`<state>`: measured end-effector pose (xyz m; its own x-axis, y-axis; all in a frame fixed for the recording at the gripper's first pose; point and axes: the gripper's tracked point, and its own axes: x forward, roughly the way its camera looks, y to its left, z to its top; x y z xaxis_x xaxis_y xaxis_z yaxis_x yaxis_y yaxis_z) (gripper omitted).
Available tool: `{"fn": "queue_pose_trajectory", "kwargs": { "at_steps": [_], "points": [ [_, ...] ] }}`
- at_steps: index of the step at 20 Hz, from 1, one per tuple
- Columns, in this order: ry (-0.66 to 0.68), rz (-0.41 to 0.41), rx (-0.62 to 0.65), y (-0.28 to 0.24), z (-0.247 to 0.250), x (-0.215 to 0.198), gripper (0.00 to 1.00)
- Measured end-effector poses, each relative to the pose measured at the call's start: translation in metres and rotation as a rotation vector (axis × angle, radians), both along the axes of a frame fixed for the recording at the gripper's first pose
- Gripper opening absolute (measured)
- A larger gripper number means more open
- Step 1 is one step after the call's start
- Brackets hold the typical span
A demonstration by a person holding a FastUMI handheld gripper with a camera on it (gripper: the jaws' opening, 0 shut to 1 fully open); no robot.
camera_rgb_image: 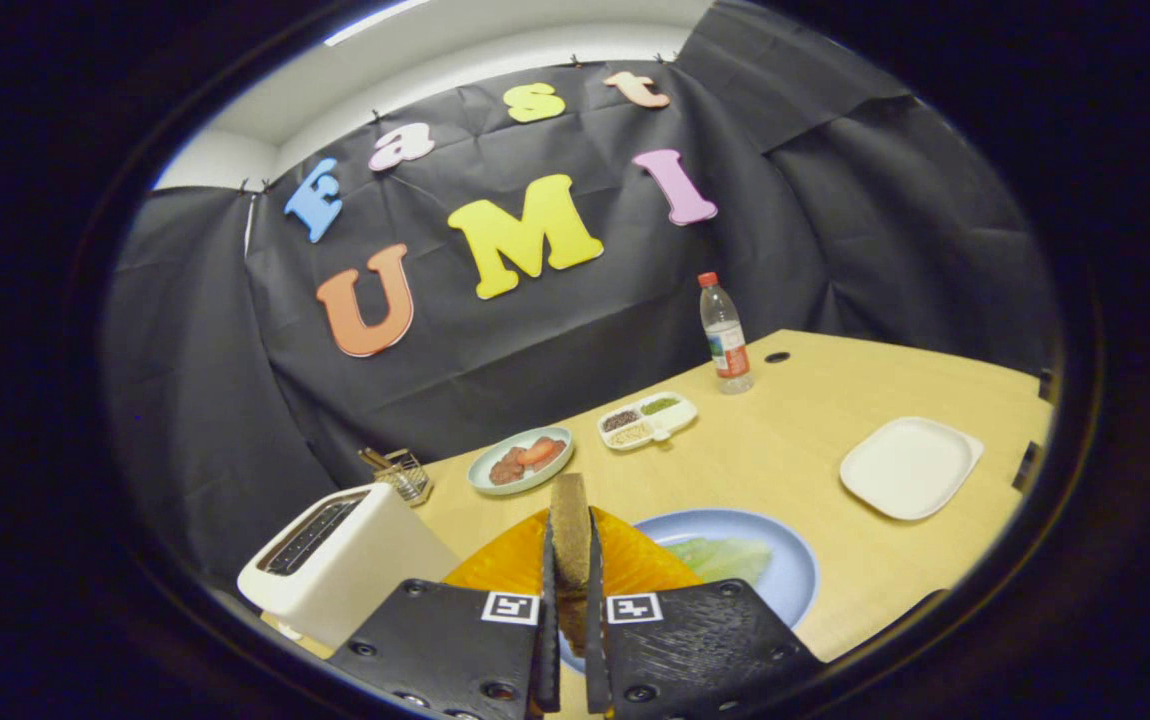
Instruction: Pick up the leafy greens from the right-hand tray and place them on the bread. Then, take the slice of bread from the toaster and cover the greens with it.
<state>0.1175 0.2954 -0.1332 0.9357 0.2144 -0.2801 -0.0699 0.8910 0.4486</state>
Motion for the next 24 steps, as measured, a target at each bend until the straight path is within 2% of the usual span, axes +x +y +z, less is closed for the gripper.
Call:
{"fn": "queue_pose_trajectory", "kwargs": {
  "at_steps": [3, 6, 11, 12, 16, 17, 19, 22, 23, 24],
  "points": [
    [0.023, -0.007, 0.037, -0.015, -0.013, 0.001, 0.1],
    [0.045, 0.01, 0.031, -0.029, -0.029, 0.004, 0.14],
    [0.136, 0.01, 0.029, -0.057, -0.06, 0.004, 0.33],
    [0.149, 0.01, 0.023, -0.061, -0.066, 0.004, 0.33],
    [0.181, 0.013, 0.011, -0.074, -0.078, 0.005, 0.56],
    [0.179, 0.014, 0.01, -0.075, -0.076, 0.006, 0.65],
    [0.165, 0.014, -0.001, -0.08, -0.071, 0.007, 0.72],
    [0.1, 0.012, -0.051, -0.092, -0.05, 0.004, 0.85],
    [0.06, -0.005, -0.093, -0.102, -0.038, 0.005, 0.92],
    [0.009, -0.017, -0.136, -0.112, -0.022, 0.004, 0.95]
  ]
}}
